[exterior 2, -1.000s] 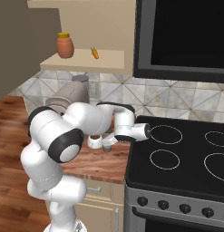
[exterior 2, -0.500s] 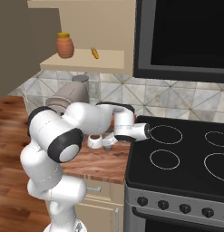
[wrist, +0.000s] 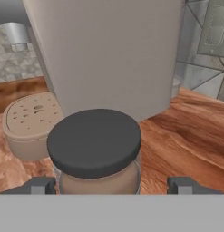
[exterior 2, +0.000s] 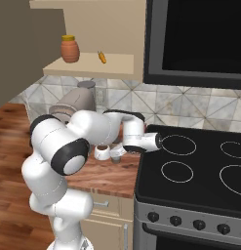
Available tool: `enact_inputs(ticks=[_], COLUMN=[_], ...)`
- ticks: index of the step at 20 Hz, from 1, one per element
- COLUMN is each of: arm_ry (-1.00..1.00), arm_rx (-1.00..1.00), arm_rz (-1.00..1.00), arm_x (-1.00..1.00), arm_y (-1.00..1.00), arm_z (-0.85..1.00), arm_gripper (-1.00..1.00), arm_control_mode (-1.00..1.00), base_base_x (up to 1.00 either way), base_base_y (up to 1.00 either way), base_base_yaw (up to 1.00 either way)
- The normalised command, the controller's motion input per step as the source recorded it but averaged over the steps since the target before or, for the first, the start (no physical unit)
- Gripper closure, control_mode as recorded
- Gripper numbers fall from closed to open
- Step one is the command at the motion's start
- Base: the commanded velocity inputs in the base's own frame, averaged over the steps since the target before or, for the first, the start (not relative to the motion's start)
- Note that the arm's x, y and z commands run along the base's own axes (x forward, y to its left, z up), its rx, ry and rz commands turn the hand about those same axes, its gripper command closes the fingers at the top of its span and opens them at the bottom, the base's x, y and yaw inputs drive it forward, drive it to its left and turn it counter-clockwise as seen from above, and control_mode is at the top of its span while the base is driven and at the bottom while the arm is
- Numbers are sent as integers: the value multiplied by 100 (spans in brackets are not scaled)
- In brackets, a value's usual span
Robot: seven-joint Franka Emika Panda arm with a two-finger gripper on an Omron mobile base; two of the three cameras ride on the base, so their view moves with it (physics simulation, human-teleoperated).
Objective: Pick the cinnamon and honey bottle from the cabinet and place them next to the mug.
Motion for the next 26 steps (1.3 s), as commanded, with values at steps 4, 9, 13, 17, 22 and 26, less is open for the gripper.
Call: enact_inputs(ticks=[4, 9, 13, 17, 22, 26], arm_ry=[0, -8, -16, -17, -9, 0], arm_rx=[0, 0, 0, 0, 0, 0], arm_rz=[0, 0, 0, 0, 0, -4], arm_x=[0, 0, 0, -2, -15, -20], arm_y=[0, 0, 3, 0, 7, 8], arm_z=[1, 38, 65, 64, 44, 16], arm_gripper=[-100, -100, -100, -100, -100, -100], arm_control_mode=[-100, -100, -100, -100, -100, -100], base_base_x=[0, 0, 0, 0, 0, 0], base_base_y=[0, 0, 0, 0, 0, 0], base_base_yaw=[0, 0, 0, 0, 0, 0])
